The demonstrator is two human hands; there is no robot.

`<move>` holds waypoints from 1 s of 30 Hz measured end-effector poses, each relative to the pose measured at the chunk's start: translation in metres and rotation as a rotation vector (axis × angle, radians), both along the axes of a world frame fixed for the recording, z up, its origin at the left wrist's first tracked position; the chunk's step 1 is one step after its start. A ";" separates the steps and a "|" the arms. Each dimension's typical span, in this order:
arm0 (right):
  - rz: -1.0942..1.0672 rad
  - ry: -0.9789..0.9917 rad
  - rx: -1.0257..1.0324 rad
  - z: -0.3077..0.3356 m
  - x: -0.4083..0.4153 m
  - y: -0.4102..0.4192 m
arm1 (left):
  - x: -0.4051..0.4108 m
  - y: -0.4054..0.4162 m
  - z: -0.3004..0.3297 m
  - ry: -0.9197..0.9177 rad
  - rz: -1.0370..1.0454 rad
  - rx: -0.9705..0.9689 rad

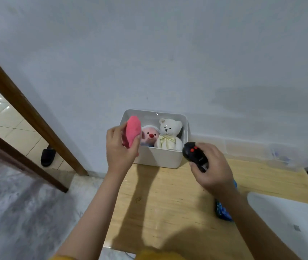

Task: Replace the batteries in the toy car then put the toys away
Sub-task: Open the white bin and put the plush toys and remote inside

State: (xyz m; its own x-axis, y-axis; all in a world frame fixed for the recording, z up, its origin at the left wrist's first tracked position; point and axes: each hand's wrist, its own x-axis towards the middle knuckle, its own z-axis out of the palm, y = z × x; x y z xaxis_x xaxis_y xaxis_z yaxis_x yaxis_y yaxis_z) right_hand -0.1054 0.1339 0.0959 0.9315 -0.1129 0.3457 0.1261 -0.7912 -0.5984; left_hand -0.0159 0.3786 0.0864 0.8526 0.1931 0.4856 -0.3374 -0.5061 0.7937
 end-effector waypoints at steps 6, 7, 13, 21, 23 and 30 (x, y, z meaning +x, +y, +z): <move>0.125 0.172 -0.219 0.024 0.068 0.005 | 0.061 0.004 0.013 0.184 -0.052 0.137; 0.134 0.188 -0.239 0.022 0.078 0.008 | 0.068 0.005 0.011 0.219 -0.075 0.160; 0.200 0.279 -0.319 -0.005 0.130 0.029 | 0.108 0.003 -0.013 0.472 -0.130 0.302; 0.182 0.381 -0.174 -0.028 0.142 0.033 | 0.128 -0.011 -0.028 0.709 -0.147 0.504; 0.159 0.351 -0.113 -0.026 0.135 0.031 | 0.128 -0.011 -0.028 0.728 -0.157 0.561; 0.050 0.185 0.088 -0.022 0.080 0.022 | 0.093 -0.013 -0.026 0.584 -0.165 0.510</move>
